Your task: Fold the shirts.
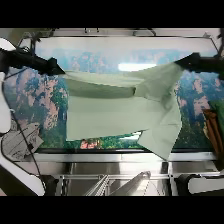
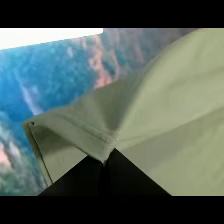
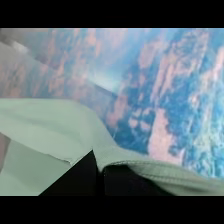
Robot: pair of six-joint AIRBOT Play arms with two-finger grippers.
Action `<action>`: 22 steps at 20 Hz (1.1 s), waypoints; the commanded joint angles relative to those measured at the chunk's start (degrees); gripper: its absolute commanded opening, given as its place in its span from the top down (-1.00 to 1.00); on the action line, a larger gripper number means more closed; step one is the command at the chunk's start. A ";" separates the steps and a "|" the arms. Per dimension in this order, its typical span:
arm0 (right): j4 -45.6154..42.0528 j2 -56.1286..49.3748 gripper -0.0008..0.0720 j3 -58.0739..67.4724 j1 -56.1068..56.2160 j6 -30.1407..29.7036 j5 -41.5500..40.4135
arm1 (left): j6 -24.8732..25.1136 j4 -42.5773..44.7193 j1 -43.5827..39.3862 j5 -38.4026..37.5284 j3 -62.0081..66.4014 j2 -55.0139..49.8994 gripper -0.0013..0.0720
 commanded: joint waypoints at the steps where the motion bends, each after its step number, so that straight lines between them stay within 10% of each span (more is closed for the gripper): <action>1: 11.17 -12.63 0.93 -0.07 0.79 -9.38 -6.14 | 0.57 -0.28 -0.20 5.95 3.85 -11.06 0.91; 13: 23.02 -20.28 0.92 10.10 -1.64 -20.17 -9.22 | 2.10 -8.96 0.63 11.32 3.34 -10.93 0.91; 22: 0.48 -20.26 0.92 10.10 -8.31 -8.37 11.10 | 1.99 -9.62 1.92 -0.31 -7.23 -7.48 0.92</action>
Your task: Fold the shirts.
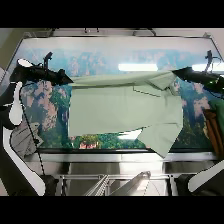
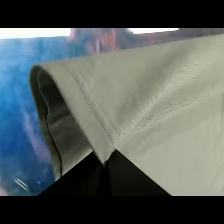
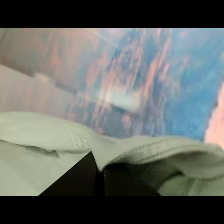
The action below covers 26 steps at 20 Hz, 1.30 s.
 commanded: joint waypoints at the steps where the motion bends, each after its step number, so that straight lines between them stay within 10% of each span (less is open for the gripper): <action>1: -9.57 -0.04 0.93 0.11 -1.99 4.50 7.91 | -0.07 0.02 0.26 -3.76 -5.49 0.48 0.92; 16: -22.84 -0.11 0.92 0.09 -1.64 8.52 3.82 | 0.13 0.02 0.39 -8.92 -11.19 0.13 0.92; 17: -22.84 -0.11 0.60 0.11 -1.66 9.79 3.80 | 0.13 0.02 0.39 -10.19 -10.91 0.13 0.92; 18: -22.97 -0.07 0.22 0.11 -1.81 10.93 3.87 | 0.13 0.02 0.42 -11.47 -10.14 0.13 0.74; 20: -23.23 0.42 0.16 0.57 -2.62 12.72 5.46 | -1.51 0.02 1.25 -14.40 -6.78 0.13 -0.72; 21: -24.37 1.25 0.14 0.87 -3.37 14.73 6.25 | -3.58 0.02 1.88 -16.00 -4.50 0.13 -0.94; 26: -32.02 8.79 0.15 0.07 -8.20 19.45 14.45 | -11.74 -0.09 6.29 -27.52 2.45 1.49 -0.94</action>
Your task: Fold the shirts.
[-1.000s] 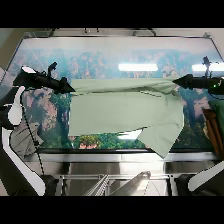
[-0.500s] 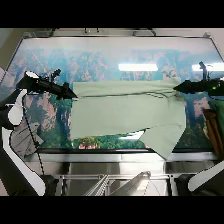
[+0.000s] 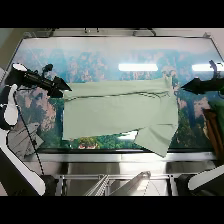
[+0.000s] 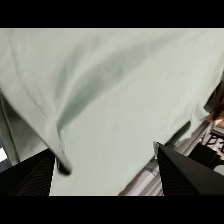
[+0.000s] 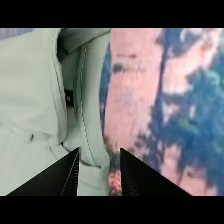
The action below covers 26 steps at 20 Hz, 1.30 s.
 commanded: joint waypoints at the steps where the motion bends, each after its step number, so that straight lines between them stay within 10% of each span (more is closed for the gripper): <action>1: -3.82 5.18 0.18 -2.69 -2.71 3.04 7.45 | -3.91 -0.50 2.73 -5.53 0.24 3.08 -0.94; 8: -4.07 19.80 0.29 -30.49 -4.81 -0.15 4.42 | -0.87 11.30 4.76 -2.27 -29.03 21.51 -0.91; 14: -6.75 26.62 -0.47 -51.36 -6.29 4.35 -0.52 | 3.41 12.59 7.93 11.26 -55.82 35.52 -0.92; 26: 0.28 29.97 -0.33 -62.27 -3.48 2.32 -10.58 | 6.45 12.55 11.85 19.52 -66.75 43.87 -0.92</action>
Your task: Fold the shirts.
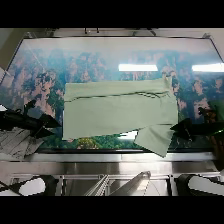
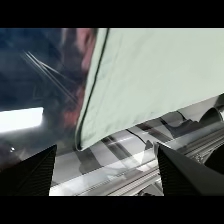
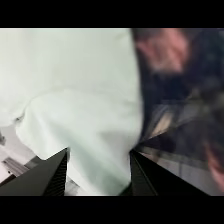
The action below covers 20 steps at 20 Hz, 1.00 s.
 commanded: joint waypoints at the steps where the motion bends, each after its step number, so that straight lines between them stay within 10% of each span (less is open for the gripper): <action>1: 6.23 0.04 -0.33 -2.95 1.70 -5.35 -6.14 | 0.96 -0.02 0.22 2.14 -1.16 0.52 -0.91; 17: 7.04 0.07 -0.33 -2.95 1.57 -6.78 -4.04 | 0.94 -0.24 -6.73 9.18 -9.22 0.50 -0.90; 20: 7.02 0.07 -0.33 -2.95 1.57 -6.78 -3.52 | 4.04 -6.16 -9.66 13.38 -10.80 0.50 0.32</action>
